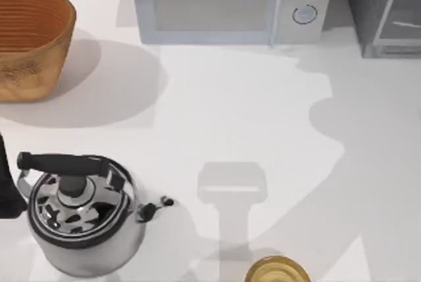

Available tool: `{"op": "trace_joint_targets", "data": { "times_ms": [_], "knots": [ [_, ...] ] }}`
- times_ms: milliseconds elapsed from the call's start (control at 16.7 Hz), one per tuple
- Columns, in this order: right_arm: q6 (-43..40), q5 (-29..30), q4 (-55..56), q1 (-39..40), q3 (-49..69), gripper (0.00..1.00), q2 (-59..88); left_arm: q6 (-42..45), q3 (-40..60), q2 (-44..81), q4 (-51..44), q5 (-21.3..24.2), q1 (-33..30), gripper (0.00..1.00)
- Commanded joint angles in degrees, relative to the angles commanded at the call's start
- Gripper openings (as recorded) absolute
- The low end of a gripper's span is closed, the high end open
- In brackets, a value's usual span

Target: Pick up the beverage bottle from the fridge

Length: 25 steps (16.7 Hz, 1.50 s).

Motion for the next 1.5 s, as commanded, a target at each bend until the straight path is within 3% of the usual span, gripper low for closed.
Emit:
{"op": "trace_joint_targets", "data": {
  "times_ms": [540,1140,1500],
  "knots": [
    [0.11,-0.36,-2.91,-0.09,-0.12,0.00,-2.92,0.00,0.00,0.00,0.00,0.00,0.00,1.00],
    [0.14,-2.87,4.67,-3.20,-23.83,0.00,-17.73,0.00,0.00,0.00,0.00,0.00,0.00,1.00],
    [0.30,-3.55,5.60,-3.01,-25.27,0.00,-18.87,0.00,0.00,0.00,0.00,0.00,0.00,1.00]
  ]
}}
